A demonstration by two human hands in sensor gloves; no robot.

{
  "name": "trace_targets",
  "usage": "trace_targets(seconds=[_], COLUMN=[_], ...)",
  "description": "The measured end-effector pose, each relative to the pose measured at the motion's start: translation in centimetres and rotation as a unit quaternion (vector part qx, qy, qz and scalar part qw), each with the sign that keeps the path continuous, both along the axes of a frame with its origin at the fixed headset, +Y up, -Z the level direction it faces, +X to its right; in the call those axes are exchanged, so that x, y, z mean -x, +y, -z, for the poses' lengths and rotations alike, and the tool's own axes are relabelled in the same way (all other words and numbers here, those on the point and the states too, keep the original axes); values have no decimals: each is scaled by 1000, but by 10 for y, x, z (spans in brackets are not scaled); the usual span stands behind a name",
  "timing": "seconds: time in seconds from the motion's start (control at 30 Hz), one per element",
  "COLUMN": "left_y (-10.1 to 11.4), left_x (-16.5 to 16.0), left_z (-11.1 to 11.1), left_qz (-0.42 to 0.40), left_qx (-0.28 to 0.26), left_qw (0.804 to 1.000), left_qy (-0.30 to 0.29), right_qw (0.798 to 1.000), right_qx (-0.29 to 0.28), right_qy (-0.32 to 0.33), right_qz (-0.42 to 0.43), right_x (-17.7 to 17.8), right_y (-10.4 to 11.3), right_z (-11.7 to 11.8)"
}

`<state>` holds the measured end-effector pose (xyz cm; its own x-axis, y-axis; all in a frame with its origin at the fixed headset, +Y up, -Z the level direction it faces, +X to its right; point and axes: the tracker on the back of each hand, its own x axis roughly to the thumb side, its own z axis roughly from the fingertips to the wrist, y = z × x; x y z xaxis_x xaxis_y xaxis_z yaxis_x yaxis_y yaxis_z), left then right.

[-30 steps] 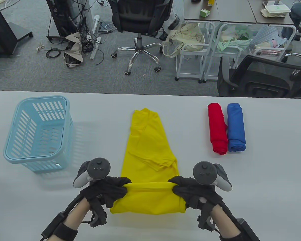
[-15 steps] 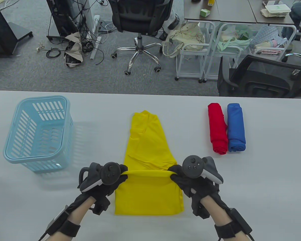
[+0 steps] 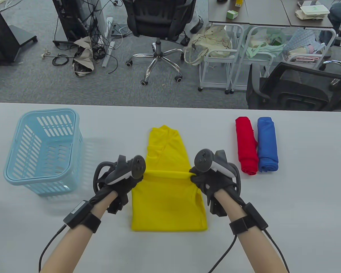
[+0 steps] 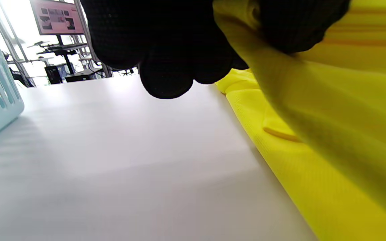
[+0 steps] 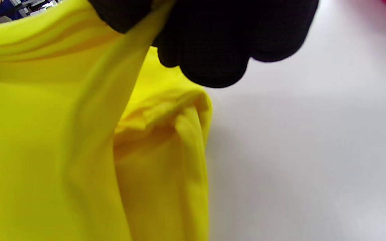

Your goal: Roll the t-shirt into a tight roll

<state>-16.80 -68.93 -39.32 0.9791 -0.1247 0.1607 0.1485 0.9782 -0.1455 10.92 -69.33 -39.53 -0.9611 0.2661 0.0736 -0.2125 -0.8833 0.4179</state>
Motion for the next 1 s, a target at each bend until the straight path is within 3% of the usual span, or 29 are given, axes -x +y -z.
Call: trace_targets(seconds=[0.1,0.13,0.2,0.3,0.37,0.47,0.53,0.6,0.7,0.77,0.87,1.0], left_y=[34,42,44,21,-3,-43,-65,-87,-92,-85,-69,-63], left_x=[-3,-3,-4,-9,-13,-19,-21,-20,-17,-18,-17,-14], left_z=[27,33,33,17,4,-23,-41,-60,-80,-94,-115,-140], left_qz=[-5,-8,-21,-29,-11,-8,-12,18,93,82,72,24], left_qx=[-74,-83,-73,-27,6,103,178,226,165,174,177,149], left_qw=[993,991,991,997,1000,994,979,968,974,972,971,975], left_qy=[89,107,107,60,23,-43,-94,-106,-127,-134,-147,-165], right_qw=[994,992,990,992,997,997,990,979,976,978,974,979], right_qx=[-57,-63,-68,-71,-40,24,56,89,55,69,84,-4], right_qy=[-93,-112,-115,-68,-27,69,115,146,152,155,175,156], right_qz=[30,5,-47,-79,-56,-19,-53,-112,-146,-122,-114,-131], right_x=[-3,-4,-4,-1,4,20,29,32,31,30,24,14], right_y=[32,40,43,34,20,-12,-34,-59,-74,-73,-58,-38], right_z=[27,34,36,23,11,-19,-39,-59,-85,-102,-123,-147])
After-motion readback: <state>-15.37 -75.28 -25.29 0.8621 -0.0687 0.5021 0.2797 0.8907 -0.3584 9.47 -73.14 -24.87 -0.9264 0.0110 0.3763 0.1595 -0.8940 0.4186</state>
